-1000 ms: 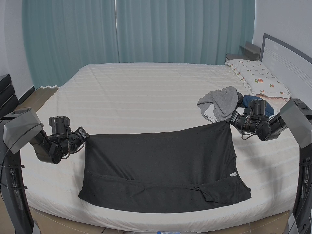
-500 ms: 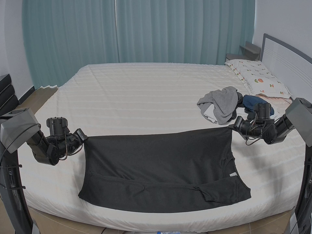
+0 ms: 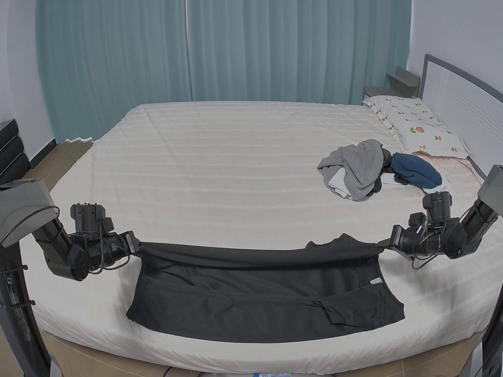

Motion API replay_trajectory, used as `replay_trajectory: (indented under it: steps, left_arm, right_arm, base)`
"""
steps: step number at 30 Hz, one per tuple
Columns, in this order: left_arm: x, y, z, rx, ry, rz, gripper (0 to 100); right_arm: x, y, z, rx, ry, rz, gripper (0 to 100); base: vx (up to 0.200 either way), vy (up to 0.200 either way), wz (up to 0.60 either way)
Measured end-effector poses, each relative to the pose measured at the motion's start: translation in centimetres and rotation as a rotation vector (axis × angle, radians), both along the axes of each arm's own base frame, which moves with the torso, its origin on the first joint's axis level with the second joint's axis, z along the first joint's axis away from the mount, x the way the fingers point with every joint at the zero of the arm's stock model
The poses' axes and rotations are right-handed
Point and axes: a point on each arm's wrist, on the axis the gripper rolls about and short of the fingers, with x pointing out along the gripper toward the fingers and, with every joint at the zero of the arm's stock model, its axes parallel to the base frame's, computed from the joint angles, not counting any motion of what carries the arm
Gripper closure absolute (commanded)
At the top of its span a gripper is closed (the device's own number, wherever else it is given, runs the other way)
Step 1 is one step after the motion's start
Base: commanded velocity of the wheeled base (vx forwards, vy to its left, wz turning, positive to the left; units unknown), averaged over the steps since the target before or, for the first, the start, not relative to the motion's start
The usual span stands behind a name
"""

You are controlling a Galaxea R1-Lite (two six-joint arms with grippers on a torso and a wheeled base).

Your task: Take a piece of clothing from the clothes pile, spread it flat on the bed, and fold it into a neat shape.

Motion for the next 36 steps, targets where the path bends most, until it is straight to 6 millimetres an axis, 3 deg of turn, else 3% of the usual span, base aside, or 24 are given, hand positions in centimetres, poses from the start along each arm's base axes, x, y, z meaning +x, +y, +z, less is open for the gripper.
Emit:
replay_trajectory:
  steps: [8,17,18,19,26,36]
  left_arm:
    - [-2.4,-0.2,-1.3,0.055,0.074,-0.039,100]
    - [-3.8,-0.6,-2.2,0.06,0.13,-0.056,100]
    - [-3.9,-0.7,-2.3,0.06,0.134,-0.057,100]
    - [-4.0,-0.7,-2.4,0.059,0.138,-0.06,0]
    - [-4.3,-1.0,-2.5,0.047,0.151,-0.06,0]
    - [-4.4,-0.7,-0.6,-0.083,0.114,0.05,0]
  right_arm:
    - [-3.4,0.2,-1.5,-0.079,0.052,0.073,100]
    - [-4.1,0.3,-3.4,-0.117,0.024,0.063,100]
    - [-4.2,0.3,-3.6,-0.12,0.029,0.061,0]
    - [-4.3,0.3,-3.9,-0.12,0.038,0.06,0]
    - [-4.5,0.3,-3.8,-0.105,0.04,0.047,0]
    - [-3.9,0.3,-0.6,-0.011,-0.028,-0.05,0]
  base:
    - [0.0,0.0,0.0]
    - [0.0,0.0,0.0]
    - [0.0,0.0,0.0]
    - [0.0,0.0,0.0]
    - [0.0,0.0,0.0]
    - [0.0,0.0,0.0]
